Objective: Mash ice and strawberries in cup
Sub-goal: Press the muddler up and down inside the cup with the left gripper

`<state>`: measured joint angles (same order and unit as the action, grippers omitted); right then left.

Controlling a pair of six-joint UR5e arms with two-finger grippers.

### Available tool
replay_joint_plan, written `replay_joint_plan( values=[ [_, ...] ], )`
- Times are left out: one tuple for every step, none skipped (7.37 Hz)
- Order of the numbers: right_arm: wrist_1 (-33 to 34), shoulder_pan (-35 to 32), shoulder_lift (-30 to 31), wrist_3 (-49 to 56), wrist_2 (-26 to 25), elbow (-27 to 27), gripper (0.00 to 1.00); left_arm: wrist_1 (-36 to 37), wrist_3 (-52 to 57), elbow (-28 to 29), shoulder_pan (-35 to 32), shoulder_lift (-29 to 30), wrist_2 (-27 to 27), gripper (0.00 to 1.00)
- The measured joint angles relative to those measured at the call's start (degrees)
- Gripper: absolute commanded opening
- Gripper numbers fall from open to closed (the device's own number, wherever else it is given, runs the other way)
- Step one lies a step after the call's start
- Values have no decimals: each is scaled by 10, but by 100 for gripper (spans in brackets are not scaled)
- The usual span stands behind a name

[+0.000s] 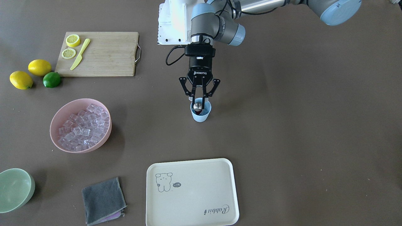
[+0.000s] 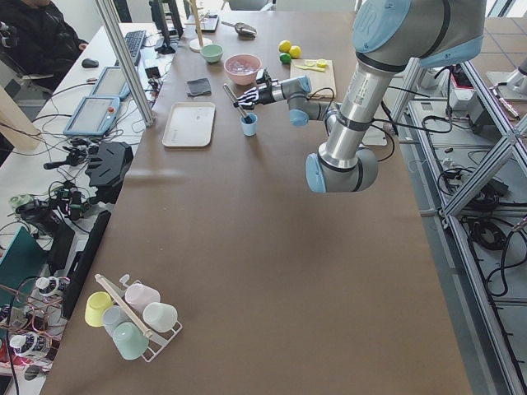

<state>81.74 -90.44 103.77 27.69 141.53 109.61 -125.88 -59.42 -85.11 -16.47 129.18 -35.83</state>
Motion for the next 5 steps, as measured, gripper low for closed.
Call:
replay_joint_plan(
  values=[
    [0, -1, 2, 0, 0, 1, 99, -7, 1, 4, 1, 0, 0, 0],
    [0, -1, 4, 0, 1, 2, 99, -10, 7, -4, 0, 2, -6, 0],
    [0, -2, 5, 0, 1, 3, 99, -9, 21, -27, -1, 4, -16, 0],
    [0, -2, 4, -1, 1, 3, 99, -9, 35, -50, -4, 5, -23, 0],
    [0, -2, 3, -1, 1, 2, 99, -10, 39, -57, -6, 4, -25, 0]
  ],
)
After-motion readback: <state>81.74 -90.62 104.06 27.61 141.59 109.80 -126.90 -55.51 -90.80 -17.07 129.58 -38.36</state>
